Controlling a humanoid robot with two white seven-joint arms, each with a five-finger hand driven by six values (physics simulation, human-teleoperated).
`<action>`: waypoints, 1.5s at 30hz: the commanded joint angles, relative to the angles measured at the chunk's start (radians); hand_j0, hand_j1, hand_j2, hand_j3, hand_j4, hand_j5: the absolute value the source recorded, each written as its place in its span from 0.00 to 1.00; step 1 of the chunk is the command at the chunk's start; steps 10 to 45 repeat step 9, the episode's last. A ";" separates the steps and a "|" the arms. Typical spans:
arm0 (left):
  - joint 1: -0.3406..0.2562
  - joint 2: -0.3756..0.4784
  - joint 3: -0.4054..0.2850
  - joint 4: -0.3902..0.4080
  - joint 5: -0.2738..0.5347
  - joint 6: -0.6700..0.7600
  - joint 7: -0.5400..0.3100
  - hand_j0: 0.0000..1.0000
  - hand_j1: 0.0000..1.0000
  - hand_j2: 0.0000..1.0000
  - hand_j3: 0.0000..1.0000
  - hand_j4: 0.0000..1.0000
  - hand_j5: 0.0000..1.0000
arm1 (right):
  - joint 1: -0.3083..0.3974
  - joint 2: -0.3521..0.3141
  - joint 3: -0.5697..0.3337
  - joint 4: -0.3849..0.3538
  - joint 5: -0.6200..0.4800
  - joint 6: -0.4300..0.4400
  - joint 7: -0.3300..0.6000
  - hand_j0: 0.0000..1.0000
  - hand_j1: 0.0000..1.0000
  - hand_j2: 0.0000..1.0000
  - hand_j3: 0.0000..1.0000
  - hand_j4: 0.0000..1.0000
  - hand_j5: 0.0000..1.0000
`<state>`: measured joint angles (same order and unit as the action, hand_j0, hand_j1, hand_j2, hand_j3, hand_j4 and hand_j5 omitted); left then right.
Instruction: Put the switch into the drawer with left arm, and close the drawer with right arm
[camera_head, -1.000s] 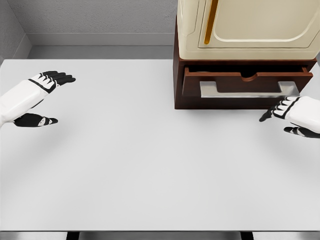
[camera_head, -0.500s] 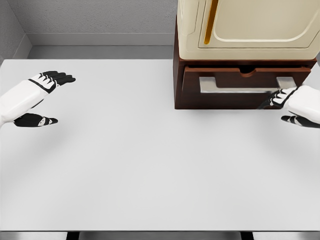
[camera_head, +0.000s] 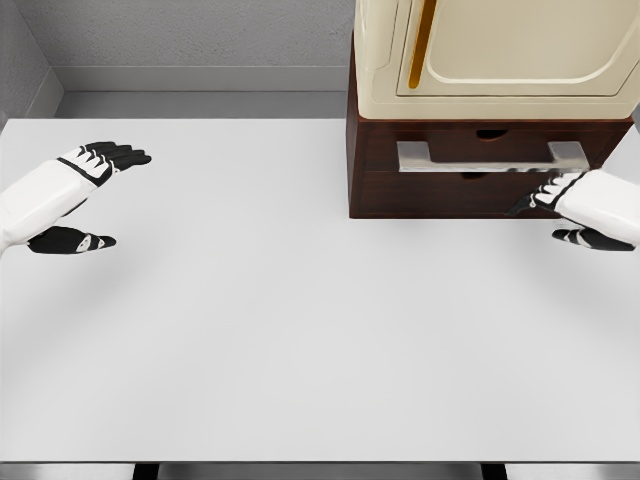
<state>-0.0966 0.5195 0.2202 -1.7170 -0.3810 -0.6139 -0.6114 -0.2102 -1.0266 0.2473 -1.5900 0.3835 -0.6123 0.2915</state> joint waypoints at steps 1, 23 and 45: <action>0.000 0.001 0.001 -0.003 0.007 0.003 0.001 1.00 1.00 1.00 1.00 1.00 1.00 | 0.002 -0.050 0.000 -0.011 -0.011 0.001 -0.003 0.74 0.74 0.74 0.74 0.74 0.74; 0.000 -0.001 0.002 0.004 0.007 0.003 0.001 1.00 1.00 1.00 1.00 1.00 1.00 | 0.072 -0.128 -0.010 -0.030 -0.026 0.001 -0.012 0.75 0.75 0.75 0.75 0.75 0.75; 0.000 -0.001 0.002 0.004 0.007 0.003 0.001 1.00 1.00 1.00 1.00 1.00 1.00 | 0.072 -0.128 -0.010 -0.030 -0.026 0.001 -0.012 0.75 0.75 0.75 0.75 0.75 0.75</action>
